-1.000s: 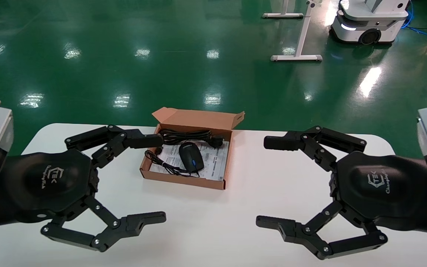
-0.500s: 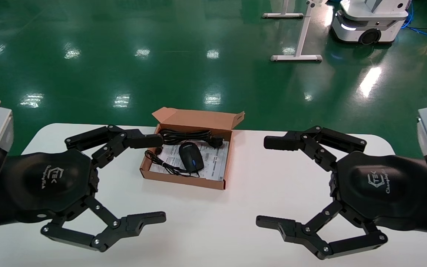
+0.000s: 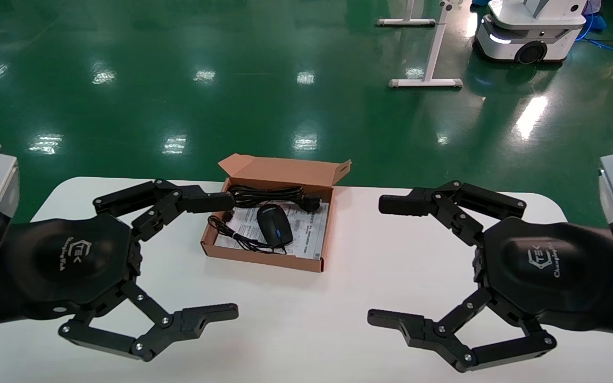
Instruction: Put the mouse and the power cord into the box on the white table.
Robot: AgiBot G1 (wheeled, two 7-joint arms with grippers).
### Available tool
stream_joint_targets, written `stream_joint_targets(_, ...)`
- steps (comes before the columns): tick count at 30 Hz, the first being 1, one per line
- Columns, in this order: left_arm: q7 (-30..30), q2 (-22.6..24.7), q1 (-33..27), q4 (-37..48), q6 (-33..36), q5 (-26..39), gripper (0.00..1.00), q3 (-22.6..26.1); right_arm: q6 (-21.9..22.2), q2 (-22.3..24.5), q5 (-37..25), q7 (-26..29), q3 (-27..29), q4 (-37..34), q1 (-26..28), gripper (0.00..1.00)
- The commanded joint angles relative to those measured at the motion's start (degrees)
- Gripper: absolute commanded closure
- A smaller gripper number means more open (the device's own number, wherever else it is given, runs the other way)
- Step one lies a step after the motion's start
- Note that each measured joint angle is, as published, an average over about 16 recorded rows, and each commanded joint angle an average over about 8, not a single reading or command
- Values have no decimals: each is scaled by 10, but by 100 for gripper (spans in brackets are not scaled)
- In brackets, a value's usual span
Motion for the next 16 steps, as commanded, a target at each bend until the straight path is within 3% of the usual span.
stream_joint_targets(1, 0, 0, 0, 0, 0, 0, 0, 0, 0, 0, 0, 0, 0, 0, 0, 0)
stream_joint_targets(16, 0, 0, 0, 0, 0, 0, 0, 0, 0, 0, 0, 0, 0, 0, 0, 0)
